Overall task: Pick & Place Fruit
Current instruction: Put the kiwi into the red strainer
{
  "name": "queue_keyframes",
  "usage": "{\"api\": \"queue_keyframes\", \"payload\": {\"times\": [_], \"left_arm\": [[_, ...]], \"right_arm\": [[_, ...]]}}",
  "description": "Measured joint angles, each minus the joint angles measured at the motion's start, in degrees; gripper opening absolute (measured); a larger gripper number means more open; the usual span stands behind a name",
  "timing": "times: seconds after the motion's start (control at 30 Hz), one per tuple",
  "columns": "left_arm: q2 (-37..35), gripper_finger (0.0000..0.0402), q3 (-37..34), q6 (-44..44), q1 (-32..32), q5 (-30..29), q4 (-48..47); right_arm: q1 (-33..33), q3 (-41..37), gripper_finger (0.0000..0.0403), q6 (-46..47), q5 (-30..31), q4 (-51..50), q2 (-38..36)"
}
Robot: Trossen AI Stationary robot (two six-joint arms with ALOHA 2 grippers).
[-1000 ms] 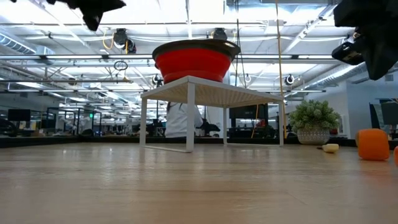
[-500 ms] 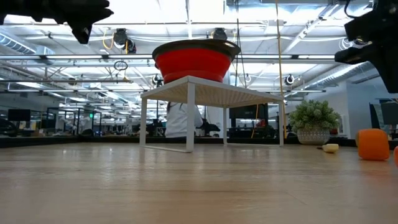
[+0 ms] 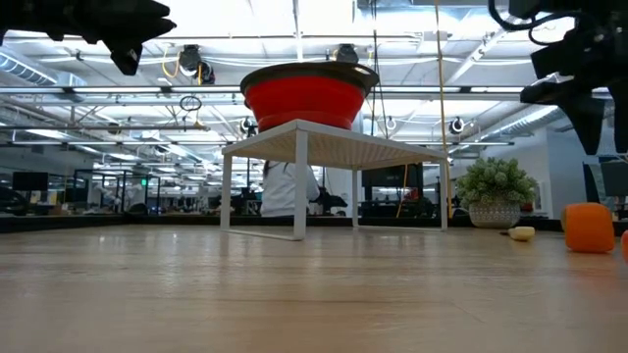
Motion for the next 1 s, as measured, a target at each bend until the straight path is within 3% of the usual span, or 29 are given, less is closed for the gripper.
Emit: {"api": "queue_keyframes", "payload": {"times": [0.27,0.5,1.0], "left_arm": [[0.0,0.0093,0.0,0.1,0.0,0.0,-0.1],[0.0,0.0093,0.0,0.1,0.0,0.0,-0.1],[0.0,0.0093,0.0,-0.5,0.0,0.0,-0.2]], "right_arm": [[-3.3,-0.4,0.023,-4.1,1.4,4.3,0.0],[-5.3,-5.0,0.0287,-8.2,3.0,5.6,0.0],[-9.3,-12.6,0.0314,-12.0,4.3,11.3,0.4]]}}
